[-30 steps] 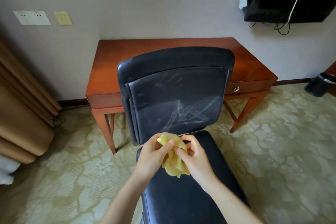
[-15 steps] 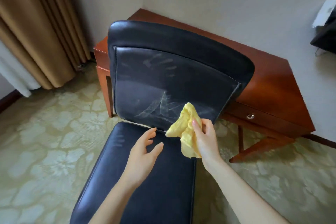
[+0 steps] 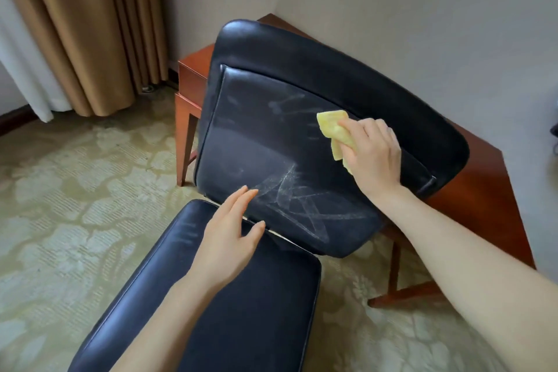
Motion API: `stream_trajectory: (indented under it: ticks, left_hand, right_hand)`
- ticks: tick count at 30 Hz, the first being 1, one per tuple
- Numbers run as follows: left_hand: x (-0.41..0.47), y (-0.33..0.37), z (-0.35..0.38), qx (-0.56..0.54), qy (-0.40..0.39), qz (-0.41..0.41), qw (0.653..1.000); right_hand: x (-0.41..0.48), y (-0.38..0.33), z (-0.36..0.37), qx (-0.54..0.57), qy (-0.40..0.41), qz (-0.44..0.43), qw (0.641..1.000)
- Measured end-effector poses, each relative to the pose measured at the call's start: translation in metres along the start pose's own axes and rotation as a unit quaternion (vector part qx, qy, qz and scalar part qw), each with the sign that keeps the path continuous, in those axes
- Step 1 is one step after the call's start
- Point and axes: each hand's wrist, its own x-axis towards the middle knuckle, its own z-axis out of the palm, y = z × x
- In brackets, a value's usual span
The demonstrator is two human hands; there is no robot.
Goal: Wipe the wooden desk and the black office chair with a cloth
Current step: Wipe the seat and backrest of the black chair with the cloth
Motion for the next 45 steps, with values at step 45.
stream_trajectory:
  ticks: [45]
  left_hand:
    - [0.115, 0.002, 0.045, 0.457, 0.146, 0.185, 0.858]
  right_hand:
    - [0.002, 0.012, 0.111, -0.018, 0.067, -0.396, 0.916]
